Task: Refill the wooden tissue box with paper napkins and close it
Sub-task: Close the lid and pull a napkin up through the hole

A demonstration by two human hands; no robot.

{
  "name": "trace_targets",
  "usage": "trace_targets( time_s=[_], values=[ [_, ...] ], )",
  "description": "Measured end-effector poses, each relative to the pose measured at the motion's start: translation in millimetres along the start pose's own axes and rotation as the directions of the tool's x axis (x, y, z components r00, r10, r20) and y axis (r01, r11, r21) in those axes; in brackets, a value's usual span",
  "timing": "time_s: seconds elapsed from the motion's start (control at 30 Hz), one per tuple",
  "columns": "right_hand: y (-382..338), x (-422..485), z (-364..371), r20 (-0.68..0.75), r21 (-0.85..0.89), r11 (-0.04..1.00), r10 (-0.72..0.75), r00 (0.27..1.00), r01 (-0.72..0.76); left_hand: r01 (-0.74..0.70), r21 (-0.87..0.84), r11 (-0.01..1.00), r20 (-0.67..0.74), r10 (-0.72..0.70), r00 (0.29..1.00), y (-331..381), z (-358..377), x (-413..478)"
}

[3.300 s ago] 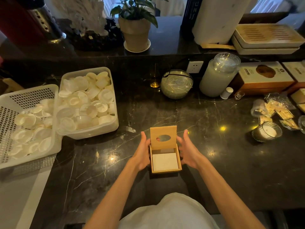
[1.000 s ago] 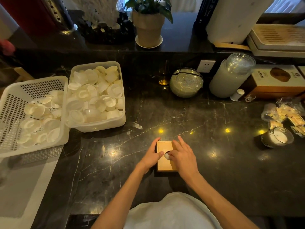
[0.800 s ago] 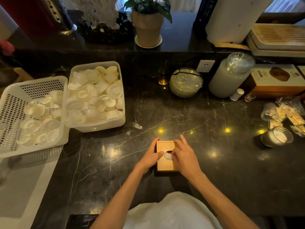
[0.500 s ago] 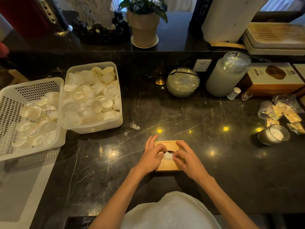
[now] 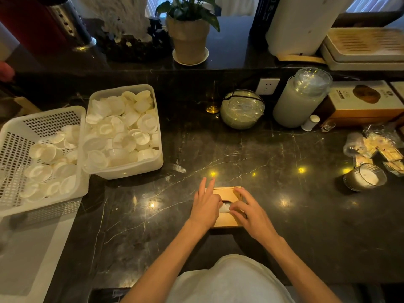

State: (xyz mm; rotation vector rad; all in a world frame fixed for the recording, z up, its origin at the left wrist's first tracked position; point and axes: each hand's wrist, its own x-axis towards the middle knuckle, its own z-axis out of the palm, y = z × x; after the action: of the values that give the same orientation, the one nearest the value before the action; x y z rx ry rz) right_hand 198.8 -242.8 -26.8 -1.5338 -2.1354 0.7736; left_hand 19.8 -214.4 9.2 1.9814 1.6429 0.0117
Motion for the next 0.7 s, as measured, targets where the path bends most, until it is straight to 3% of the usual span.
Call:
trace_targets(
  time_s=[0.17,0.33,0.47,0.7],
  values=[
    [-2,0,-1,0.013,0.005,1.0,0.029,0.999,-0.029,0.081,-0.217,0.973,0.038,-0.075,0.996,-4,5,5],
    [-10,4,1,0.016,0.057,0.986,0.154,0.988,-0.155,0.136,-0.47,0.872,0.091,-0.105,0.99,-16,-1,6],
    [-16,12,6,0.002,0.119,0.962,0.248,0.969,-0.246,0.089,-0.526,0.846,0.082,-0.053,0.995,-23,1,7],
    [-12,33,-5,0.187,0.222,0.94,0.219,0.958,-0.258,0.011,-0.541,0.841,0.066,0.03,0.997,-20,-3,14]
  ],
)
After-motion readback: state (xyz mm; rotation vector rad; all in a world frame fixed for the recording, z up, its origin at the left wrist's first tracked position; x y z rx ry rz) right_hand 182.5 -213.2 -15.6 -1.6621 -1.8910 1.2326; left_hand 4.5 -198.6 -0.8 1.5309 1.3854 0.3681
